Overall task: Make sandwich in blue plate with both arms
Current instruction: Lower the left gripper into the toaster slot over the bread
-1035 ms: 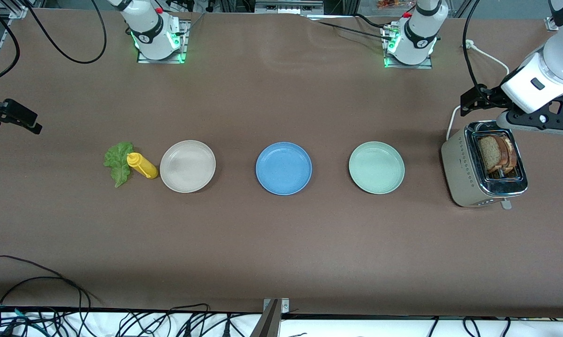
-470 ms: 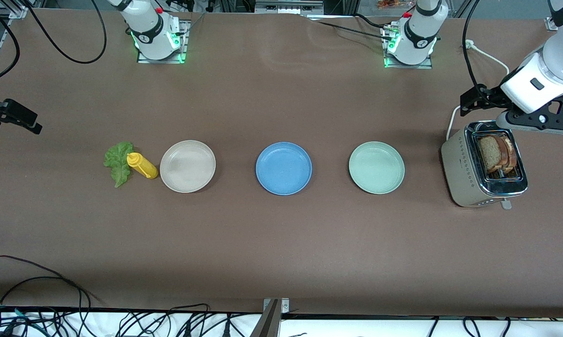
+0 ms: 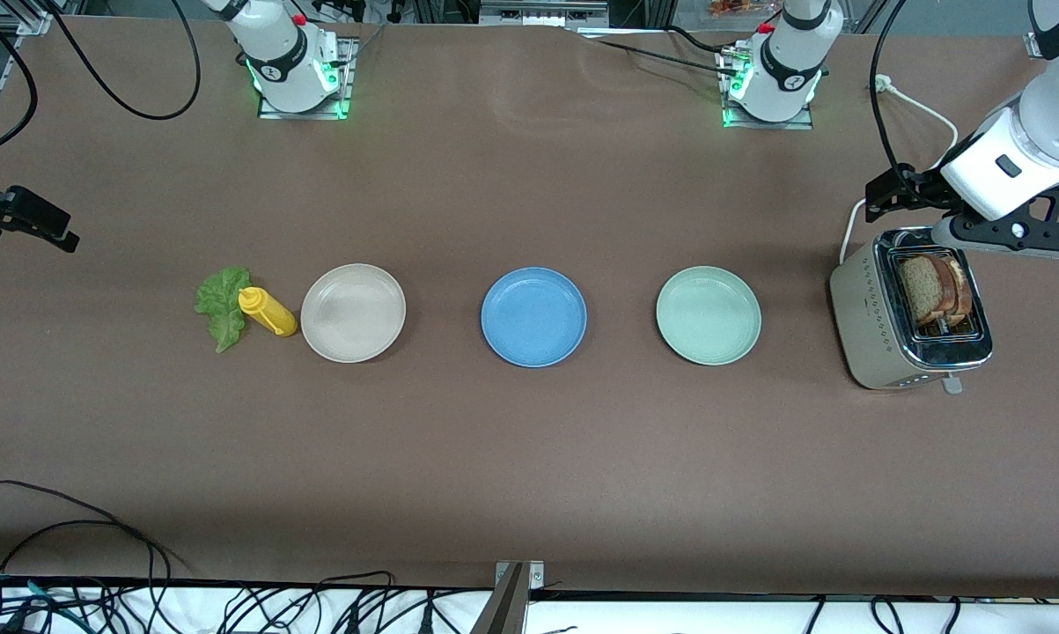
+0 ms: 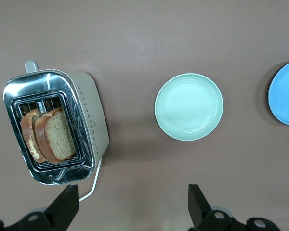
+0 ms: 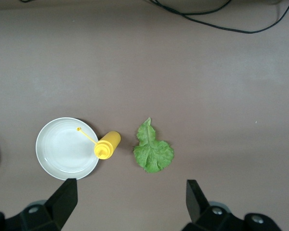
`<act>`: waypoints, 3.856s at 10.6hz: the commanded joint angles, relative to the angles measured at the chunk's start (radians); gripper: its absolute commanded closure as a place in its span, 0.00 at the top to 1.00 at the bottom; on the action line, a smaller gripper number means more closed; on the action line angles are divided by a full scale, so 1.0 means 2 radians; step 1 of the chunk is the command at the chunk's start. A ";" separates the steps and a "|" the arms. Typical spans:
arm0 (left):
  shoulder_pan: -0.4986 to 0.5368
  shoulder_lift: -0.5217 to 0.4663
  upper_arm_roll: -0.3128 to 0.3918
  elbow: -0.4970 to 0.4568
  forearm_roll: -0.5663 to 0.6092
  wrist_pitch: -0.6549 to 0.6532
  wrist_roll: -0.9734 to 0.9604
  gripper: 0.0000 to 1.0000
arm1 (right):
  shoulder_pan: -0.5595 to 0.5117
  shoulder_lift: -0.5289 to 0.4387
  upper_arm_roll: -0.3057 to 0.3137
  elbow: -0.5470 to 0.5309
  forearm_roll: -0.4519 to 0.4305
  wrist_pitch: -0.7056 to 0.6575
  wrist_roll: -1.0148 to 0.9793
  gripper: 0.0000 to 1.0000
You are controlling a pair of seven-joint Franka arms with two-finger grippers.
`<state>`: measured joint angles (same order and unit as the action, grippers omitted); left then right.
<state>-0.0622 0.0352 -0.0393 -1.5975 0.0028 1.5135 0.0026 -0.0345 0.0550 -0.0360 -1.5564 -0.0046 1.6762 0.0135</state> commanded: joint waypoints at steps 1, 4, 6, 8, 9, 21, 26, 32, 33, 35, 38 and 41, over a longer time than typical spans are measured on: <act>0.000 0.000 0.001 0.000 0.009 0.004 0.011 1.00 | 0.000 -0.001 0.000 0.007 -0.001 -0.009 -0.004 1.00; 0.000 0.018 0.007 0.008 0.013 0.009 0.010 1.00 | 0.000 -0.001 0.000 0.007 -0.001 -0.009 -0.004 1.00; 0.000 0.028 0.011 0.013 0.013 0.020 0.010 1.00 | 0.000 -0.001 0.000 0.007 -0.001 -0.009 -0.004 1.00; 0.000 0.036 0.020 0.011 0.013 0.031 0.011 1.00 | 0.000 -0.001 0.000 0.007 -0.001 -0.009 -0.004 1.00; 0.001 0.041 0.021 0.008 0.013 0.038 0.012 1.00 | 0.000 -0.001 0.000 0.008 -0.001 -0.009 -0.004 1.00; 0.007 0.114 0.103 -0.007 0.007 0.116 0.141 1.00 | 0.000 -0.001 0.000 0.007 -0.002 -0.009 -0.004 1.00; 0.013 0.132 0.114 -0.010 0.008 0.138 0.166 1.00 | 0.000 -0.001 0.000 0.007 -0.001 -0.009 -0.004 1.00; 0.013 0.165 0.117 -0.008 0.001 0.189 0.174 1.00 | 0.001 -0.001 0.000 0.007 -0.001 -0.009 -0.003 1.00; 0.013 0.171 0.117 -0.009 -0.001 0.190 0.175 1.00 | 0.001 -0.001 0.001 0.007 -0.002 -0.009 -0.003 1.00; 0.014 0.180 0.117 -0.009 -0.009 0.194 0.177 1.00 | 0.001 -0.001 0.001 0.007 -0.002 -0.009 -0.003 1.00; 0.021 0.184 0.118 -0.013 -0.010 0.192 0.180 1.00 | 0.001 -0.001 0.001 0.007 -0.001 -0.009 -0.003 1.00; 0.028 0.192 0.122 -0.016 -0.030 0.192 0.194 1.00 | 0.001 -0.001 0.000 0.007 -0.002 -0.009 -0.003 1.00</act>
<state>-0.0141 0.4098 0.1949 -1.6240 -0.0240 1.8912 0.3484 -0.0332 0.0554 -0.0353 -1.5563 -0.0046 1.6753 0.0135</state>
